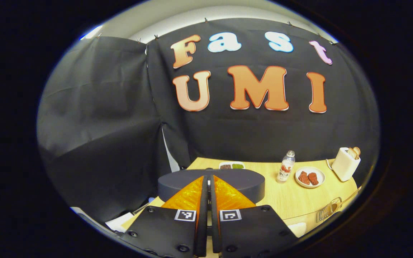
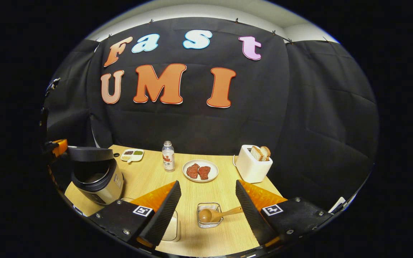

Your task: Close the left gripper, press the button to open the rice cooker; take a wooden spoon from the chopstick holder with the right hand, scoop a spoonful of rice and pour it into the rice cooker, then put the wooden spoon back into the chopstick holder.

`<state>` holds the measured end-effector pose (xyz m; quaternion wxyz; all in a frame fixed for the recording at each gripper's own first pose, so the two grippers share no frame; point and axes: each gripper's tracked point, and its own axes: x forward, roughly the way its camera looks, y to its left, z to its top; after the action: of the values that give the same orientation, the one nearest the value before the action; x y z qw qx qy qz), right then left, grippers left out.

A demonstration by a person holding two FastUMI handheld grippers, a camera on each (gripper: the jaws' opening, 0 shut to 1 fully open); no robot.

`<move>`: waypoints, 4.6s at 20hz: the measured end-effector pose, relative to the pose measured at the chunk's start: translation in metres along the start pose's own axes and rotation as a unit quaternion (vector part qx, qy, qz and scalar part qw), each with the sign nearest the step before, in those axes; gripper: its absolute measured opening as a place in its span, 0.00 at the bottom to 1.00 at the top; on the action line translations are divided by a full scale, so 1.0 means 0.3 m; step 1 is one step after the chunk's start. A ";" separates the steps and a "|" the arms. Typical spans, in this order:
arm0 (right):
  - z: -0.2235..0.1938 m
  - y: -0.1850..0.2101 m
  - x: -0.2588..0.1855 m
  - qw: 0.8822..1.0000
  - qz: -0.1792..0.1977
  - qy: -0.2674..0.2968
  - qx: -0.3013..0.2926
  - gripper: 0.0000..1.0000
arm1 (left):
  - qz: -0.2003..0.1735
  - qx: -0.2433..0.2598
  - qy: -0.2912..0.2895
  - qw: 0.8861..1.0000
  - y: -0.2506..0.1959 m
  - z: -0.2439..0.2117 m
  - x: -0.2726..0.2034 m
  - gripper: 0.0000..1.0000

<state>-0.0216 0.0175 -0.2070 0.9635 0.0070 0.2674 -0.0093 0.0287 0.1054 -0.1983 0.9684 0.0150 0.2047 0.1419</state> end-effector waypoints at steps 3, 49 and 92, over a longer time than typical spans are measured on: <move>-0.033 -0.002 0.022 1.000 0.006 0.011 0.004 0.95 | -0.025 -0.001 -0.004 1.000 -0.042 -0.007 -0.047 0.17; -0.479 -0.104 0.430 0.957 0.020 0.165 0.236 0.12 | 0.019 0.049 -0.017 0.998 -0.088 -0.020 -0.372 0.94; -0.525 0.585 0.127 0.979 0.051 0.041 -0.196 0.09 | -0.001 0.026 0.007 1.000 0.365 -0.156 -0.190 1.00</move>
<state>-0.0665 0.1952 -0.3602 0.9338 -0.1676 0.3023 0.0924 -0.0693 0.1931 -0.2093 0.9664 0.0390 0.2147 0.1361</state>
